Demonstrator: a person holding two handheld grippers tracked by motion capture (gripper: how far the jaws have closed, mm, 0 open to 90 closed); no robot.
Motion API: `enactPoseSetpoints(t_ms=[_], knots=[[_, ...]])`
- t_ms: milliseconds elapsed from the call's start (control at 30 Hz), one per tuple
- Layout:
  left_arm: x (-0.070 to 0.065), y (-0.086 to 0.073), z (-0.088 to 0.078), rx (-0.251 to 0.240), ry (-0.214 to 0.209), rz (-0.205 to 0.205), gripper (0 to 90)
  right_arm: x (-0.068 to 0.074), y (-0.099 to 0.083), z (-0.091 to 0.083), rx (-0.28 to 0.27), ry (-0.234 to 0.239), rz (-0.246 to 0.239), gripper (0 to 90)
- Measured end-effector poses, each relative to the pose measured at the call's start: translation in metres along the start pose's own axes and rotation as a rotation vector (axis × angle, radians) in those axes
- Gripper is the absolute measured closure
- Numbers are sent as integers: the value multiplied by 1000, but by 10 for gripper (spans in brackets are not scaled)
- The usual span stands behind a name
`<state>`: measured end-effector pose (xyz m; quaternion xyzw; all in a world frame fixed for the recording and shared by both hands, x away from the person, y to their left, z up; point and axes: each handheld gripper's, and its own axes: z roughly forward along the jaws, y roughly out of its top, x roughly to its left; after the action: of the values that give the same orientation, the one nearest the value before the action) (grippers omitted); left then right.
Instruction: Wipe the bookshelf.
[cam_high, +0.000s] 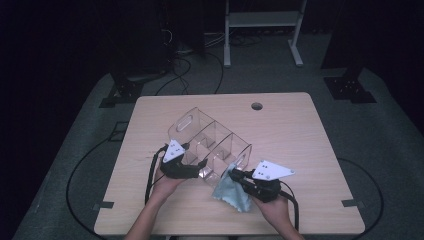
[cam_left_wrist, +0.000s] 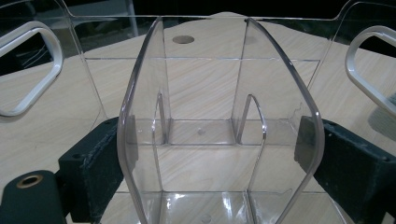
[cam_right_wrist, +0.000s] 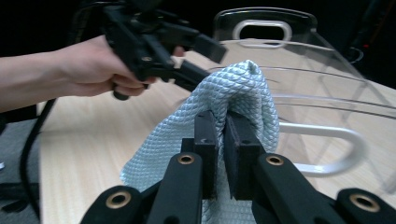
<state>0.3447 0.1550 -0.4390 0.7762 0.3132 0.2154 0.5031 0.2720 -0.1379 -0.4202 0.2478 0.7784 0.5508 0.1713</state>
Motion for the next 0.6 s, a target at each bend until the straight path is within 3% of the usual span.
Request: enactPoseSetpoints(t_ms=[133,200,367,600], knots=[[-1,0,0,-10,-7,-4,92,-14,-2,-7,-15,-49,40,835],[-3,0,0,-11,-16,2,92,-19,-3,-10,-23,-50,58,836],[-4,0,0,-8,-25,3,92,-12,-2,-11,-20,-34,31,837],[-4,-1,-1,-8,-32,10,93,-35,-6,-16,-30,-93,74,836]])
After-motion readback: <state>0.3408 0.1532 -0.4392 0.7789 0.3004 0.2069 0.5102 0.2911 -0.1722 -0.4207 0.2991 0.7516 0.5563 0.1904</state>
